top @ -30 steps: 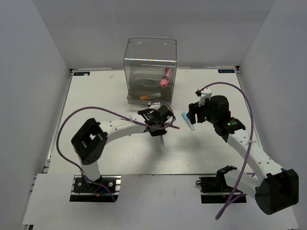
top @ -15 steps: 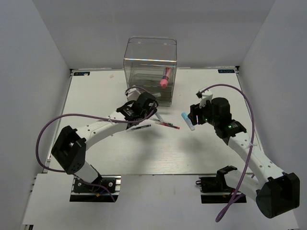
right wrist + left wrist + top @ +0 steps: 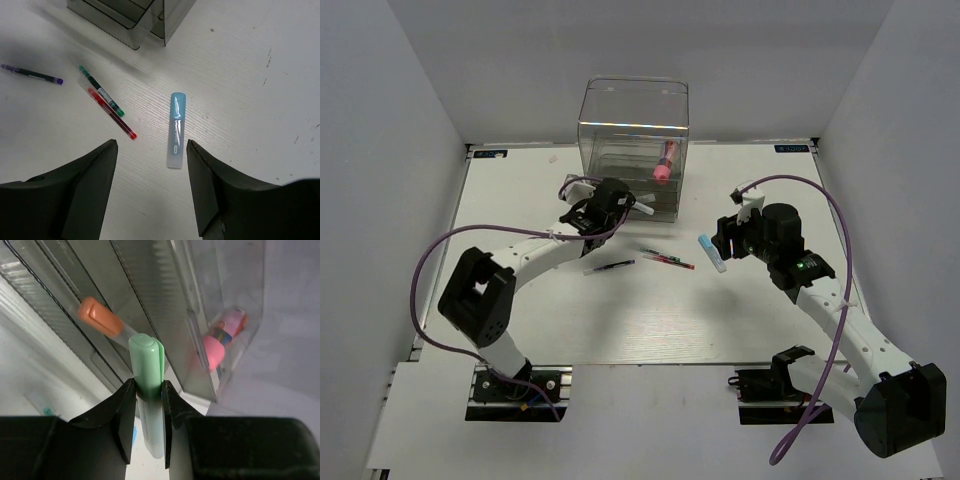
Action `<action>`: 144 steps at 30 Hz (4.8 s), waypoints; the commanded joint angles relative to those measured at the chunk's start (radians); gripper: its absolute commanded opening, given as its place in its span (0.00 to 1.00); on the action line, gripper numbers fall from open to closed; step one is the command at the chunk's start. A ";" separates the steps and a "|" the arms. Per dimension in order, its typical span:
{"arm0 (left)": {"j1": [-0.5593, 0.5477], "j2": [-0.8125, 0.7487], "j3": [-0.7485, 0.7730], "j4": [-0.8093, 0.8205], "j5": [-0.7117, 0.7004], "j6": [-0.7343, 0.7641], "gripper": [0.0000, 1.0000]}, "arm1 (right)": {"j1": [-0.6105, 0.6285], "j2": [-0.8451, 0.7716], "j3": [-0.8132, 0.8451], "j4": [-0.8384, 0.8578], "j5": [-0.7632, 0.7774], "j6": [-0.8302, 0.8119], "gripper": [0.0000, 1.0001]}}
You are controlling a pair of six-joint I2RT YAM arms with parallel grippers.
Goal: Sort the stationery into containers
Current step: Place the pen in the storage box, then pick up the pen from the center of the board, then place the pen in the storage box, then close the drawer in the storage box.
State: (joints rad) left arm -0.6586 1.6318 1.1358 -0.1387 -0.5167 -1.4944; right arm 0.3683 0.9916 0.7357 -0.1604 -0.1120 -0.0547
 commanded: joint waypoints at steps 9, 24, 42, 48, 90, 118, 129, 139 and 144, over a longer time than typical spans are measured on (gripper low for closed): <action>0.089 0.109 0.009 0.146 0.027 -0.154 0.00 | 0.001 -0.011 -0.016 0.045 -0.014 0.015 0.63; 0.119 0.076 0.018 0.137 0.066 -0.135 0.67 | 0.000 0.019 -0.016 0.045 -0.015 0.006 0.63; 0.119 -0.381 -0.145 0.140 0.347 0.780 0.92 | 0.009 0.326 0.042 0.078 0.060 -0.063 0.65; 0.119 -0.454 -0.194 0.096 0.634 1.117 0.98 | 0.014 0.514 0.108 0.088 0.074 -0.099 0.70; 0.119 -0.325 -0.143 -0.071 0.643 1.140 0.99 | 0.225 0.680 0.701 -0.221 -0.243 -0.729 0.02; 0.119 -0.316 -0.134 -0.090 0.604 1.140 0.99 | 0.265 1.016 0.950 -0.087 -0.081 -0.878 0.41; 0.119 -0.306 -0.134 -0.090 0.595 1.140 0.96 | 0.259 0.918 0.901 -0.096 -0.147 -0.757 0.46; 0.119 -0.334 -0.153 -0.071 0.604 1.140 0.31 | 0.254 0.748 0.686 -0.025 -0.239 -0.675 0.00; 0.119 -0.355 -0.171 -0.062 0.584 1.140 0.00 | 0.258 0.783 0.712 -0.211 -0.379 -0.804 0.00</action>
State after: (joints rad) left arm -0.5404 1.3254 0.9638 -0.2234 0.0845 -0.3588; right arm 0.6277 1.7653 1.4368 -0.2642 -0.3714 -0.7864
